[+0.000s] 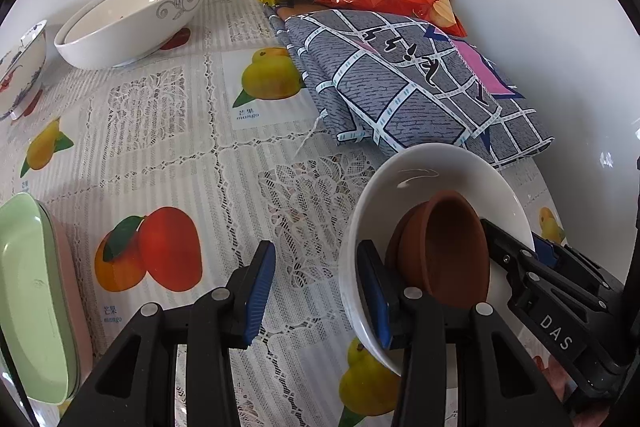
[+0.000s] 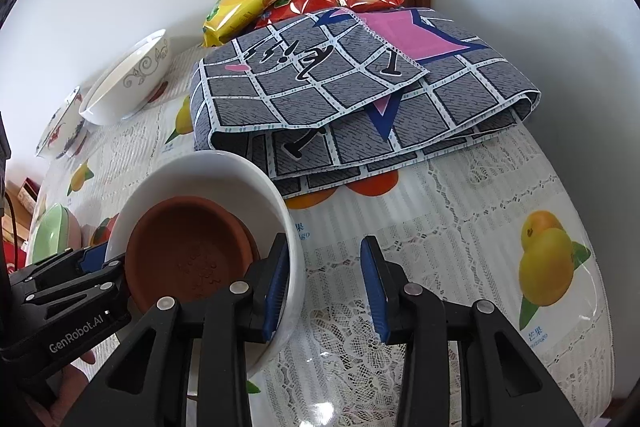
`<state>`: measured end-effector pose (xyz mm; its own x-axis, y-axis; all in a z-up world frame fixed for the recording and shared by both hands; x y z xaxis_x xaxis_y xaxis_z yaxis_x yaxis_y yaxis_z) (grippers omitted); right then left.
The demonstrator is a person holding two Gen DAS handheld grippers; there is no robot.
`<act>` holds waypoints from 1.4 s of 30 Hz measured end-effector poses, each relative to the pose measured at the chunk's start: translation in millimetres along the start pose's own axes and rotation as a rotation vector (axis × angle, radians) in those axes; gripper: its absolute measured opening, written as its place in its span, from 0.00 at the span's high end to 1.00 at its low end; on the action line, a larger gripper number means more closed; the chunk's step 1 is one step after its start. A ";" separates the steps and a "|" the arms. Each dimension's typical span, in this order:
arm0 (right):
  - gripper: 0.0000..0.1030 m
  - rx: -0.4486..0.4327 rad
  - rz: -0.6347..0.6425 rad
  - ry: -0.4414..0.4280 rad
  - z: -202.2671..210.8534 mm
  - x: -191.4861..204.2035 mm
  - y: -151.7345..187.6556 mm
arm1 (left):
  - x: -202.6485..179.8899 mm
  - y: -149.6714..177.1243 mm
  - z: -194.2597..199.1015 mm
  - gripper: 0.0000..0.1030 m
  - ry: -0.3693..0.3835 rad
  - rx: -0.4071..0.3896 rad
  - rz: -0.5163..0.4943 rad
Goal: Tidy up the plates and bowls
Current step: 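Lift the white bowl with the right gripper while the left gripper closes on its rim, then carry the white bowl with both grippers toward the light-green plate stack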
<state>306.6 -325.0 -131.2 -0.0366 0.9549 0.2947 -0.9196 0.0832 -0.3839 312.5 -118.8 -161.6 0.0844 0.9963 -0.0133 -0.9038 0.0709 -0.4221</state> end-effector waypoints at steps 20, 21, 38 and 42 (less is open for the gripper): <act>0.92 -0.004 0.037 -0.012 -1.2 13.6 -0.2 | -7.1 1.5 1.6 0.88 0.070 -0.021 0.010; 0.92 -0.004 0.033 -0.016 -1.4 13.1 -0.3 | -7.3 1.7 1.8 0.88 0.067 -0.022 0.013; 0.91 -0.002 -0.022 -0.039 5.2 12.1 4.2 | -4.2 7.4 8.4 0.90 0.041 -0.039 0.005; 0.91 -0.014 -0.028 -0.043 13.2 15.6 6.4 | -3.3 9.3 19.0 0.90 0.036 -0.054 -0.002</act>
<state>295.0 -313.3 -117.5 -0.0285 0.9390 0.3427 -0.9150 0.1135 -0.3871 295.8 -120.6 -148.3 0.1022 0.9938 -0.0441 -0.8797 0.0696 -0.4703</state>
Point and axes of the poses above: each gripper's, at about its wrist camera, not at the fingertips, and z roughly against the way its jaws point, x to its left, y to its underside, the point moved 1 cm from there along -z, roughly the way its jaws point, and after that the axes turned 9 degrees about -y, right-handed, at the moved point
